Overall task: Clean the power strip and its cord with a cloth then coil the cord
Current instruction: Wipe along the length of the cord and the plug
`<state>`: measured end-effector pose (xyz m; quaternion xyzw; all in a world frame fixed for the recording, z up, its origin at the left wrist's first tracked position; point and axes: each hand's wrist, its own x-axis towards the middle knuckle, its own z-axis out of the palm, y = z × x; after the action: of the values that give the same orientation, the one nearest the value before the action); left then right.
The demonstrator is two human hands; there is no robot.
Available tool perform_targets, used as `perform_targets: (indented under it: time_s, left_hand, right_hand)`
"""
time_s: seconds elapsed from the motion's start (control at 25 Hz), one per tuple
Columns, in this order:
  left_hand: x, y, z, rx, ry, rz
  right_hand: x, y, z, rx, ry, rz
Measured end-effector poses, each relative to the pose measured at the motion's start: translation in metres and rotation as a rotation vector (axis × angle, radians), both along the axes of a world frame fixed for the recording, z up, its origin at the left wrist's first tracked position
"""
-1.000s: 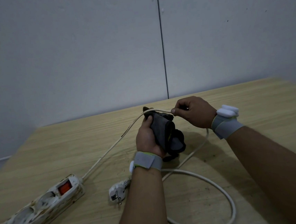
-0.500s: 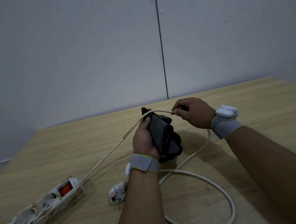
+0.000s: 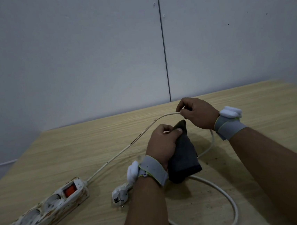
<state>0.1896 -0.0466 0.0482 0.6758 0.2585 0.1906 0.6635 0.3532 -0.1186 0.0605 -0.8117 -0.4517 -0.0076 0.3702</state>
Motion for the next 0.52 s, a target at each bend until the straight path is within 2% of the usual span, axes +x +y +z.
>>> perform_targets:
  time_s: [0.08, 0.2, 0.28, 0.4, 0.52]
  left_hand:
    - [-0.006, 0.006, 0.011, 0.241, -0.074, 0.054]
    - [-0.015, 0.027, 0.038, 0.647, -0.094, 0.283]
    - [-0.017, 0.040, 0.050, 0.755, -0.074, 0.317]
    - [-0.011, 0.051, 0.047, 0.871, 0.038, 0.262]
    - [-0.001, 0.052, 0.041, 0.907, 0.100, 0.181]
  right_hand:
    - [-0.001, 0.000, 0.000, -0.007, -0.012, 0.017]
    - [-0.003, 0.000, 0.003, 0.014, -0.045, 0.022]
    - [-0.004, 0.001, 0.006, 0.026, -0.057, 0.023]
    - [-0.008, 0.000, 0.011, 0.006, -0.066, 0.041]
    - [-0.013, 0.001, 0.014, 0.007, -0.083, 0.061]
